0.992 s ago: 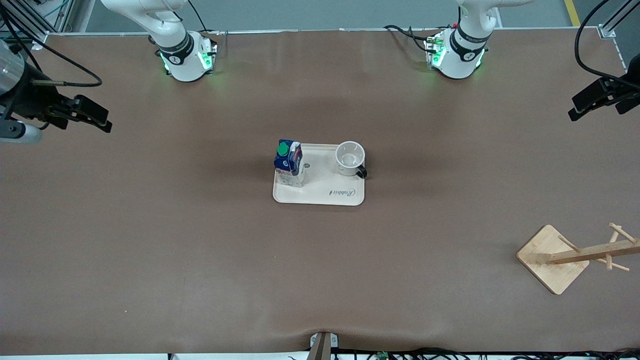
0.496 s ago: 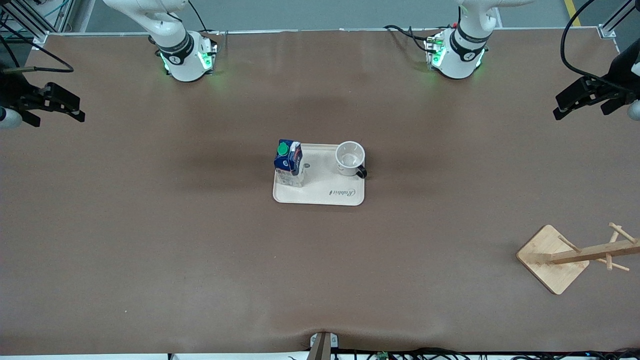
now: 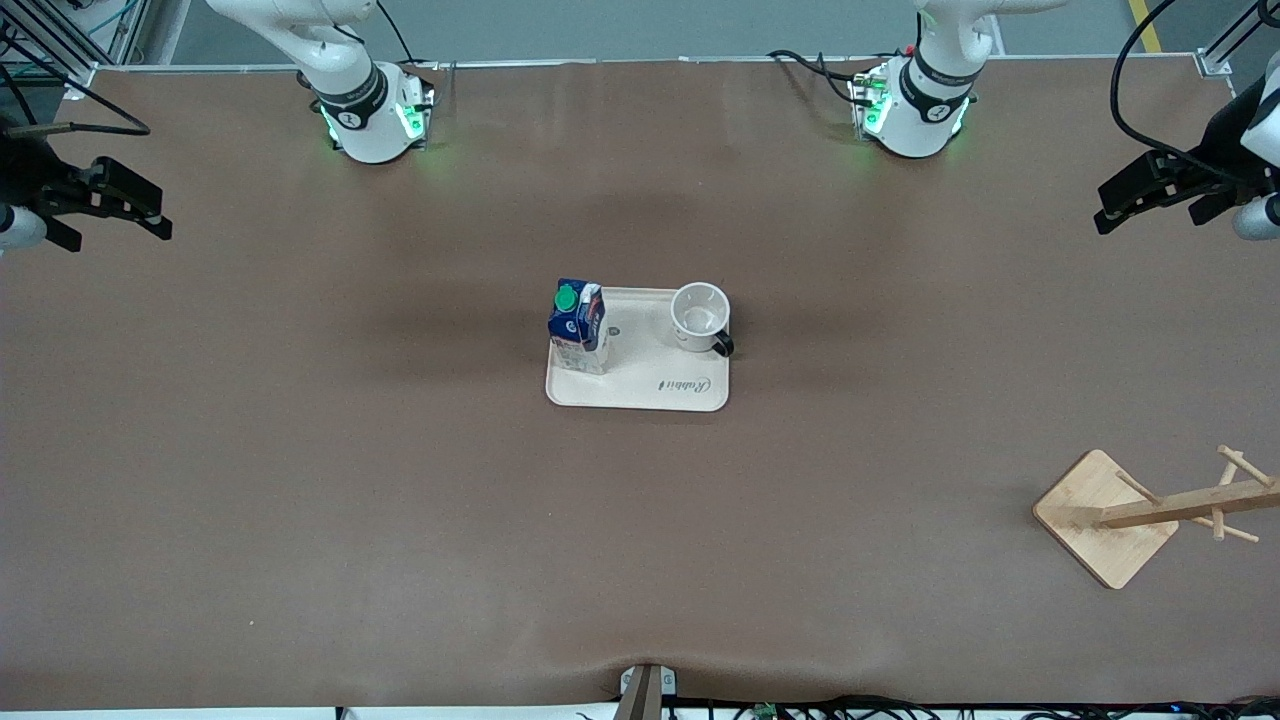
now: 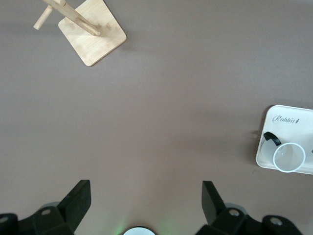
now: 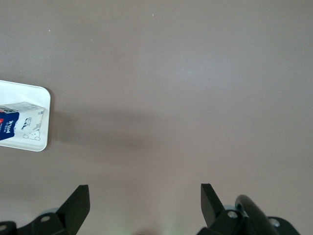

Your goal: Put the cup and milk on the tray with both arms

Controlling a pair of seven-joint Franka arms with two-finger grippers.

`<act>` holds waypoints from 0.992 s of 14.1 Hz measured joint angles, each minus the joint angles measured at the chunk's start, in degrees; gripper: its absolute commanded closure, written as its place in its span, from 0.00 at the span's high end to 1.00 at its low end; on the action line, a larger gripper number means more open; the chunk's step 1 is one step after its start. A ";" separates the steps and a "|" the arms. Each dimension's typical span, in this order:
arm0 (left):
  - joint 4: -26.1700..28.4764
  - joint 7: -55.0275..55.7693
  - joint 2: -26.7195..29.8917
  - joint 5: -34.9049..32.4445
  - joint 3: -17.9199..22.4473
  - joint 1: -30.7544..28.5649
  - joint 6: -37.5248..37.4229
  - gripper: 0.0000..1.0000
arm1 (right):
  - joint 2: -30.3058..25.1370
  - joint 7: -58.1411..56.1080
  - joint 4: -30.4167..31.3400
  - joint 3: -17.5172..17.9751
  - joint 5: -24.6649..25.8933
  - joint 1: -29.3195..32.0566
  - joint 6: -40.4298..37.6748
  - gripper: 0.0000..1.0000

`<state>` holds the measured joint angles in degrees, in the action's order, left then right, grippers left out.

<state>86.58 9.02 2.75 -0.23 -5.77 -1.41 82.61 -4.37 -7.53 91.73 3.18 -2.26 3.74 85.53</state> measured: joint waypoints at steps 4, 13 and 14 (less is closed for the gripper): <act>0.00 -0.05 0.41 0.00 -0.69 0.00 -2.19 1.00 | 0.00 0.01 0.01 0.00 -1.53 0.00 -0.27 1.00; 0.08 0.01 1.33 0.00 -1.62 -0.01 -2.70 1.00 | 0.00 0.01 0.01 0.16 -1.78 -0.18 -1.06 1.00; 0.08 0.05 1.33 0.00 -1.91 0.00 -2.70 1.00 | 0.00 0.01 0.01 0.16 -1.78 -0.18 -1.32 1.00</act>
<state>86.65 9.07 4.07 -0.24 -7.68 -1.41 79.91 -4.37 -7.52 91.74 3.34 -4.04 3.56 84.21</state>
